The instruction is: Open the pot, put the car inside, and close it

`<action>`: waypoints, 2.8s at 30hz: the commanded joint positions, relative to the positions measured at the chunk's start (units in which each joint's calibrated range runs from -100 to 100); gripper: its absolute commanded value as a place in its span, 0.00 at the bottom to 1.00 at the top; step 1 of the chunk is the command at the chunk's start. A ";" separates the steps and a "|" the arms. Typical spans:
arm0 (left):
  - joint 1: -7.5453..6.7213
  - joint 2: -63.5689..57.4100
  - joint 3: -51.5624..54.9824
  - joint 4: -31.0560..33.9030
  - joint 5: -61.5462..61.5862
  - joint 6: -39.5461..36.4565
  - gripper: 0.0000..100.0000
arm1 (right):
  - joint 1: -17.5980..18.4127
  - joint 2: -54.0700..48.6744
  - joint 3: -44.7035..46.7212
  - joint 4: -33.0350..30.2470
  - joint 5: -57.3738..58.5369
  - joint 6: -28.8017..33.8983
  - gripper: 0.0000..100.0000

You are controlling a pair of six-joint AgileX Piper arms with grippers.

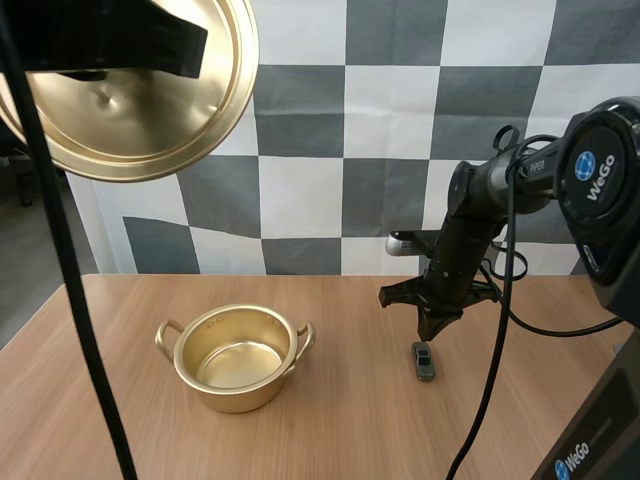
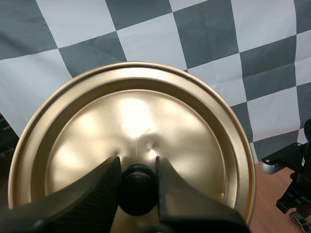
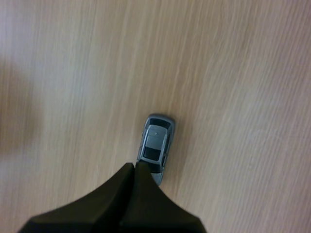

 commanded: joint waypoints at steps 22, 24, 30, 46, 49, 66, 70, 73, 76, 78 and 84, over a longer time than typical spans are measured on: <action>-0.01 0.05 -0.01 -1.33 0.02 -0.01 0.00 | 0.01 0.06 0.06 -3.42 -0.33 -1.22 1.00; -0.01 0.05 -0.01 -1.33 0.02 -0.01 0.00 | 0.01 0.06 0.06 -3.42 -0.13 -1.11 1.00; -0.01 0.05 -0.01 -1.33 0.02 -0.01 0.00 | 0.01 0.06 0.06 -3.42 -0.13 -0.59 1.00; -0.01 0.05 -0.01 -2.96 0.02 -0.01 0.00 | 0.01 0.54 0.06 0.12 -4.73 -7.76 1.00; -0.01 0.05 -0.01 -2.96 0.02 -0.01 0.00 | 0.01 2.35 0.06 0.39 -4.73 -7.88 1.00; -0.01 0.05 -0.01 -2.96 0.02 -0.01 0.00 | 0.01 9.71 0.06 0.03 -7.68 -7.02 1.00; -0.01 0.05 -0.01 -2.96 0.02 -0.01 0.00 | 0.01 9.71 0.06 -0.08 -8.55 -7.00 1.00; -0.01 0.05 -0.01 -2.96 0.02 -0.01 0.00 | 0.01 9.71 0.06 -0.08 -8.93 -7.15 1.00; -0.01 0.05 -0.01 -2.96 0.02 -0.01 0.00 | 0.01 9.71 0.06 -0.08 -8.93 -7.15 1.00; -0.01 0.05 -0.01 -2.96 0.02 -0.01 0.00 | 0.01 9.71 0.06 -0.08 -8.93 -7.15 1.00; -0.01 0.05 -0.01 -2.96 0.02 -0.01 0.00 | 0.01 9.71 0.06 -0.08 -8.93 -7.15 1.00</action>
